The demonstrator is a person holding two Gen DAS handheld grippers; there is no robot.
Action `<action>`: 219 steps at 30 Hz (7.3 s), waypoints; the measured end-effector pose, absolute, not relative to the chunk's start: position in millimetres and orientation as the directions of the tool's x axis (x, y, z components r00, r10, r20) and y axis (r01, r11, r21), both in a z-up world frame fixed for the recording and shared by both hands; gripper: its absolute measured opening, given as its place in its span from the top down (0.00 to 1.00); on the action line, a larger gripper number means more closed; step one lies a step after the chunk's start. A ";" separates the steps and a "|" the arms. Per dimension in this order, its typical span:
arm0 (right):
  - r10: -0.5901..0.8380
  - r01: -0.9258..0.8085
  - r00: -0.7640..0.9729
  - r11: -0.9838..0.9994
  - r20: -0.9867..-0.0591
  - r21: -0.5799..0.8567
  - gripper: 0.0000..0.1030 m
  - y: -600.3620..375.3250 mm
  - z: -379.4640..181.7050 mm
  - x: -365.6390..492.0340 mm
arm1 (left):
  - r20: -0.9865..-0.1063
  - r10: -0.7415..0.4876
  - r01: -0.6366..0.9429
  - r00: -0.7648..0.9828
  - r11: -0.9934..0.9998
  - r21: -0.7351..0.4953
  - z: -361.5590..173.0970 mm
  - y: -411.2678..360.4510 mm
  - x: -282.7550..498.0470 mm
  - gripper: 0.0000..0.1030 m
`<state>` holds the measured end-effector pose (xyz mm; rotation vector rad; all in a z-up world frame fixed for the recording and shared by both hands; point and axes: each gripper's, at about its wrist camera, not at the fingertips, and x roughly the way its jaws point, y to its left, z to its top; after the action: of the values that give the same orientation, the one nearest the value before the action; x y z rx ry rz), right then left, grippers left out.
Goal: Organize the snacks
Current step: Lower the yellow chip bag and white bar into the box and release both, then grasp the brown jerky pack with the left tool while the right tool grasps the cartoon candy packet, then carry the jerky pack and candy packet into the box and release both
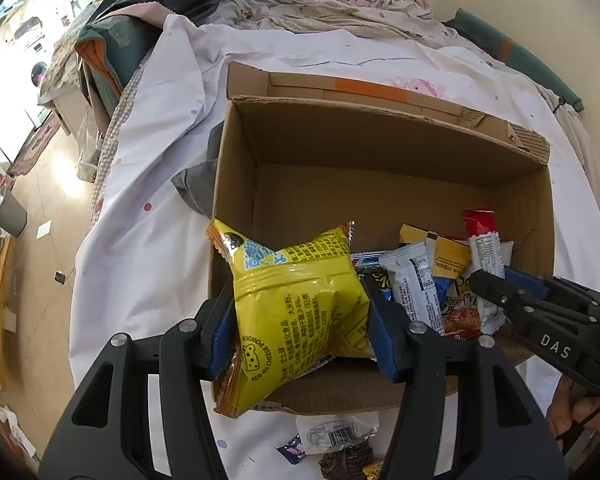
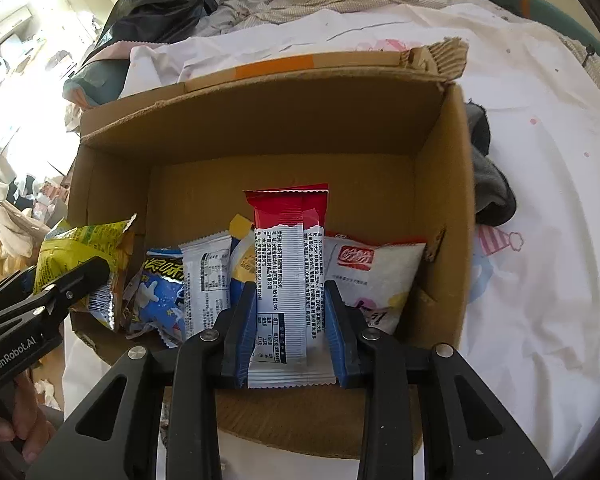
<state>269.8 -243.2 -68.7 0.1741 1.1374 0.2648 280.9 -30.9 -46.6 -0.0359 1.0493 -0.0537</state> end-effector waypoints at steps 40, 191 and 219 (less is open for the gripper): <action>0.372 -0.076 0.433 0.923 -0.821 0.378 0.32 -261.3 -53.4 248.1 | -0.825 -0.112 0.035 0.554 0.993 -0.111 -21.3 -20.6 253.4 0.24; 0.393 0.015 0.453 0.894 -0.800 0.448 0.70 -294.7 -51.1 256.5 | -0.851 -0.166 0.076 0.498 0.986 -0.148 -42.6 -86.7 307.8 0.41; 0.435 0.043 0.496 0.852 -0.752 0.522 0.29 -307.0 -39.7 244.1 | -0.853 -0.141 0.074 0.502 0.990 -0.121 -15.8 -54.8 269.1 0.17</action>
<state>244.1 -307.0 -39.7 0.5199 1.0355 0.2507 269.1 -54.8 -15.8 -0.0714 1.0367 -0.1300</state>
